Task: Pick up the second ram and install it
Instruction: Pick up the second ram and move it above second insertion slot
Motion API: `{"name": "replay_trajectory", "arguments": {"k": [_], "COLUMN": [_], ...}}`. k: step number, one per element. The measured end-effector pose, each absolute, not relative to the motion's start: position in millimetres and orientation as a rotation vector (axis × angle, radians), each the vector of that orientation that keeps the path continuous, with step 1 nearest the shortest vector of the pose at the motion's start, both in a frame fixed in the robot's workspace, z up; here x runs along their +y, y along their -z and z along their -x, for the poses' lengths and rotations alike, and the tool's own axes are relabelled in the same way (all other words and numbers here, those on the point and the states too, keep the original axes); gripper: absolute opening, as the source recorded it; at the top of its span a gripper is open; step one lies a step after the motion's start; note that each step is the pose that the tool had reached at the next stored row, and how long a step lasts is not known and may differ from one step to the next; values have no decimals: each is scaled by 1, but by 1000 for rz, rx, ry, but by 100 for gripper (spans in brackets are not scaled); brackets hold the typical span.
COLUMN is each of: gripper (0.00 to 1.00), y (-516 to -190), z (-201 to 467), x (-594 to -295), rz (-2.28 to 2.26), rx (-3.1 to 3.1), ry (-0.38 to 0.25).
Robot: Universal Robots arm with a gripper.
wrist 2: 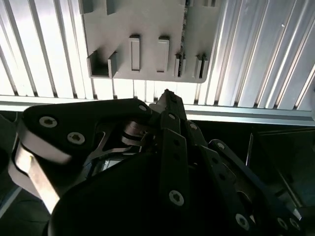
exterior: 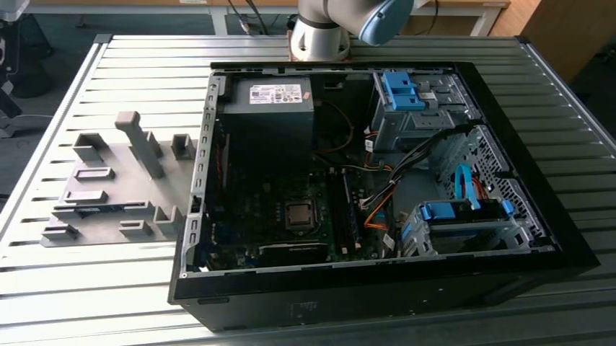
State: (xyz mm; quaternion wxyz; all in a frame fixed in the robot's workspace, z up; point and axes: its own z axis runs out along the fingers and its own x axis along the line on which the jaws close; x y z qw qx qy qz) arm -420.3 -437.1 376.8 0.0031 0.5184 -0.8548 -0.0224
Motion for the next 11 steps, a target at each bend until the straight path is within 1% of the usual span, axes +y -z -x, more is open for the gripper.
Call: {"name": "replay_trajectory", "arguments": {"k": [11], "gripper": [11], "y": [-376], "z": [420], "x": [-437], "rz": [-1872], "rx": [-2510], "ry": [68]}}
